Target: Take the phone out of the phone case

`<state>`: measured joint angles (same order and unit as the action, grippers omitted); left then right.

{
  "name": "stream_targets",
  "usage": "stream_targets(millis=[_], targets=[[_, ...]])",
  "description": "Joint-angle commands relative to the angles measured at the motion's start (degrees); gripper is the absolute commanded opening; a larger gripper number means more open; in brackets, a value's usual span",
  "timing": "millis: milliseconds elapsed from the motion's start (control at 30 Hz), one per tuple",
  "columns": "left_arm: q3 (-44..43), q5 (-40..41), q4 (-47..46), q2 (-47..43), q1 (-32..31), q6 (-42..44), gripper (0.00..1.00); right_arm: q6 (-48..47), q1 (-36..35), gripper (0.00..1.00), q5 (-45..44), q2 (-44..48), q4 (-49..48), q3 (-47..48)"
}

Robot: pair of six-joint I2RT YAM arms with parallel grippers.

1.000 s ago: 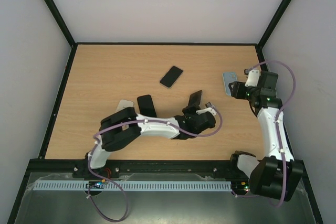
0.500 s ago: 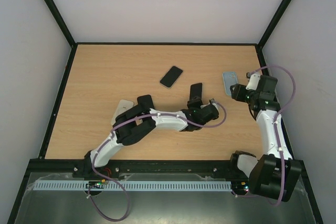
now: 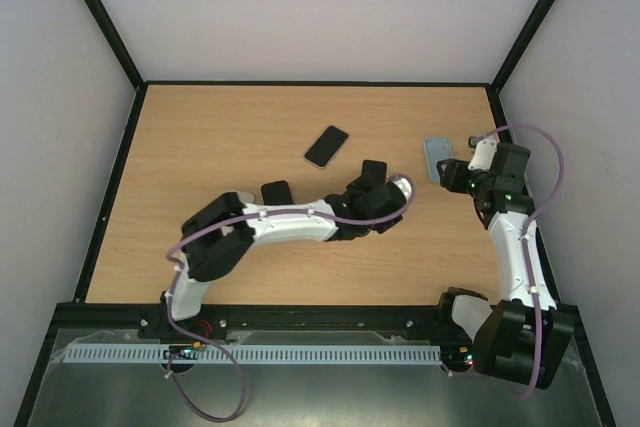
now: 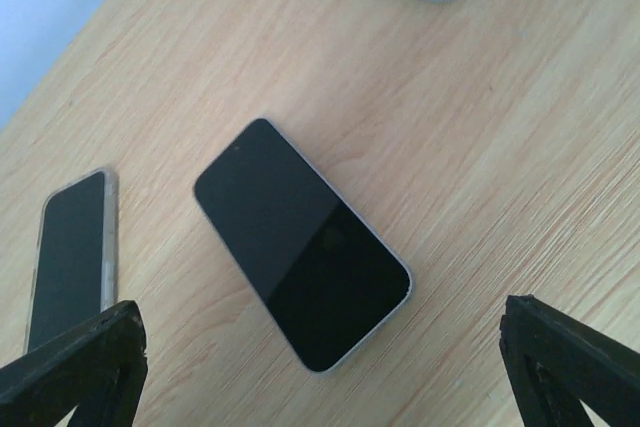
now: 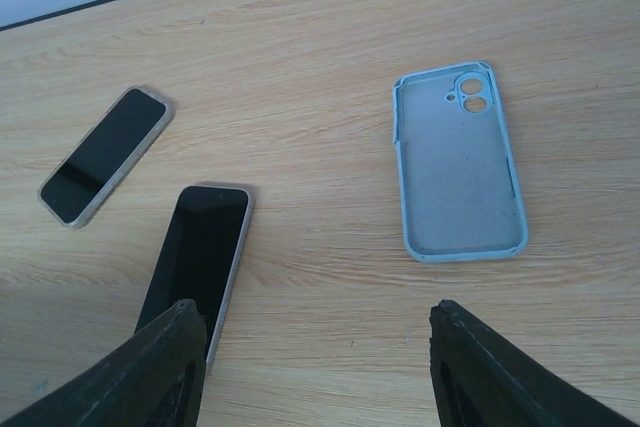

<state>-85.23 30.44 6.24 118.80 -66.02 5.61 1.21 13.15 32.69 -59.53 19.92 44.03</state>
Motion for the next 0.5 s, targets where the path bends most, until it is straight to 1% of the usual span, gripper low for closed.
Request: stream_targets(millis=[0,67,200,333,467], targets=[[2.37,-5.20,4.59,-8.29,4.33,-10.67,0.97,-1.44,0.21,0.60,1.95,1.61,0.85,-0.17],[1.11,-6.98,6.89,-9.00,7.60,-14.32,0.99,-1.79,0.21,0.60,3.10,1.98,1.04,-0.17],[-2.11,-11.47,10.33,-6.90,14.48,-18.67,1.00,-2.59,0.20,0.60,4.97,2.09,1.66,-0.09],[-6.15,-18.99,11.25,-2.23,22.07,-19.19,1.00,-3.15,0.17,0.60,6.58,1.72,2.71,0.12],[-9.44,-26.33,10.18,3.11,27.57,-16.58,1.00,-3.46,0.19,0.60,7.80,2.00,3.27,0.44]])
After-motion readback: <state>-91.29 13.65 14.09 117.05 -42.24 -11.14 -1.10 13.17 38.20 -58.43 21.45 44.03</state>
